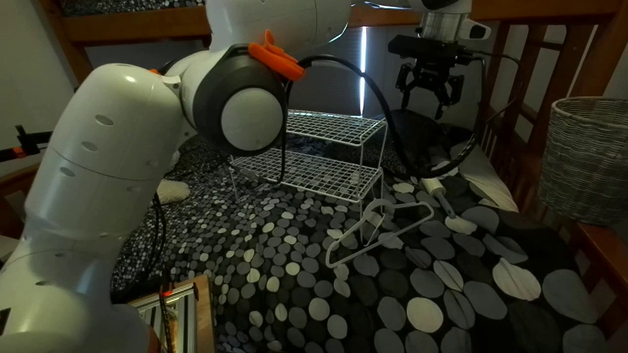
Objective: Hang the white hanger on the bottom shelf of the rack
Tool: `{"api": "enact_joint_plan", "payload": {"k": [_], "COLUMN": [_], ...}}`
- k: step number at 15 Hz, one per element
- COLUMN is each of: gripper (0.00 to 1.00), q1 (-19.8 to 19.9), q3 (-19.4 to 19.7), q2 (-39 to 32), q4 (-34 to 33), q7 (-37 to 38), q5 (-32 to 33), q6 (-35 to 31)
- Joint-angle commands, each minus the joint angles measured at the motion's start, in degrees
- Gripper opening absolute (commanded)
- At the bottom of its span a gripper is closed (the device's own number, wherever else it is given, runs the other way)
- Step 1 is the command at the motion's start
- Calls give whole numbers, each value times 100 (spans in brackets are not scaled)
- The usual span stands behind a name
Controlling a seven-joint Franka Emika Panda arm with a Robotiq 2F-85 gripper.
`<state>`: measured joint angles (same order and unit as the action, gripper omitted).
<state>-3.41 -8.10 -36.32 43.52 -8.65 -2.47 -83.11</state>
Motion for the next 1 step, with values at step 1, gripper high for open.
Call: {"api": "enact_joint_plan", "payload": {"k": [1], "gripper": [100], "q1": [0], "q3": [0], "q2": [0], "q4": [4], "q7": [-3], "q5": [0], "q6": [0]}}
